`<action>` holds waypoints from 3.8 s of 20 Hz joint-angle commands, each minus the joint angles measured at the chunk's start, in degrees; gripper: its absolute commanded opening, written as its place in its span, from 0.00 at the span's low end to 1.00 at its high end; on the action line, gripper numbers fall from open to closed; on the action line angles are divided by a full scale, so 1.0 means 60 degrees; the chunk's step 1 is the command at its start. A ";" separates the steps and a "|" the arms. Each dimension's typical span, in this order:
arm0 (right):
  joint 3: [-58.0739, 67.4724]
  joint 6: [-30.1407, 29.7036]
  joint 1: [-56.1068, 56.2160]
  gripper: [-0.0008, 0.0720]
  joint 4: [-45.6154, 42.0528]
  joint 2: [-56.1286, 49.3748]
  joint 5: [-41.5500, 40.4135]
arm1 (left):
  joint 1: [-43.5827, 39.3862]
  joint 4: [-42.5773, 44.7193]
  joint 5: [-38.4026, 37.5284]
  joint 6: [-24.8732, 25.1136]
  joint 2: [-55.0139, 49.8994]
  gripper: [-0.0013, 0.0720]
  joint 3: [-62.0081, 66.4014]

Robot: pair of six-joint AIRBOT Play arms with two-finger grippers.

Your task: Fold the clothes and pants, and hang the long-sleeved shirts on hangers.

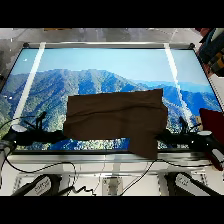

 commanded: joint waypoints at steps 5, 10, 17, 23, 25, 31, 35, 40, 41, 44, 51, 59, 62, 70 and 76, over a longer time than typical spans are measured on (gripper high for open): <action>0.1137 0.0794 0.0102 0.03 0.0222 0.2186 0.1497 | 0.0302 -0.0918 -0.1067 0.0397 0.0769 0.04 0.2036; 0.1257 0.2433 0.1698 0.03 0.0798 0.3497 -0.1971 | -0.0368 -0.3654 0.0911 0.0601 0.0903 0.04 0.2073; 0.4911 0.3169 0.3923 0.03 0.0098 0.0044 -0.6288 | -0.2116 -0.4255 0.6408 -0.0153 0.0495 0.04 0.2269; 0.7803 0.3457 0.3909 0.03 0.0073 -0.3880 -0.6849 | -0.3067 -0.4258 0.6441 -0.0153 -0.2605 0.04 0.4011; 0.8236 0.3453 0.3909 0.04 0.0069 -0.4645 -0.7180 | -0.3268 -0.4255 0.6433 -0.0153 -0.3610 0.04 0.4703; 0.8448 0.3442 0.3799 0.85 -0.1275 -0.4816 -0.5781 | -0.2692 -0.3271 0.5220 0.0164 -0.3891 0.99 0.5512; 0.8805 0.3428 0.3730 0.85 -0.2353 -0.4812 -0.3209 | -0.1559 -0.0765 0.2346 -0.1730 -0.3945 0.98 0.5512; 0.8808 0.3373 0.4011 0.84 -0.2350 -0.4812 -0.2444 | -0.1242 -0.0565 0.1432 -0.1494 -0.4470 0.98 0.5519; 0.8808 0.3366 0.4149 0.84 -0.2353 -0.4812 -0.2448 | -0.1373 -0.0827 0.1432 -0.1184 -0.4637 0.97 0.5544; 0.8808 0.3359 0.4619 0.75 -0.2364 -0.4812 -0.2692 | -0.2036 -0.1614 0.2014 -0.1042 -0.5169 0.94 0.5752; 0.8899 0.3348 0.6025 0.03 -0.2357 -0.4809 -0.3708 | -0.3042 -0.1712 0.2269 -0.0780 -0.5133 0.04 0.7198; 0.9103 0.4040 0.8827 0.03 -0.2269 -0.5115 -0.4998 | -0.2699 -0.0448 -0.2415 -0.0798 -0.2302 0.04 0.8116; 0.9103 0.4462 1.0229 0.03 -0.1912 -0.5482 -0.5038 | -0.2488 0.0539 -0.2608 -0.1013 -0.1056 0.04 0.8116; 0.9409 0.4477 1.2309 0.03 -0.1730 -0.5770 -0.5406 | -0.2473 0.0073 -0.2612 -0.1126 -0.0397 0.04 0.8102; 0.9865 0.4481 0.9184 0.03 -0.3340 -0.4426 -0.4069 | -0.5260 -0.0936 -0.0077 -0.1763 -0.1996 0.04 0.8105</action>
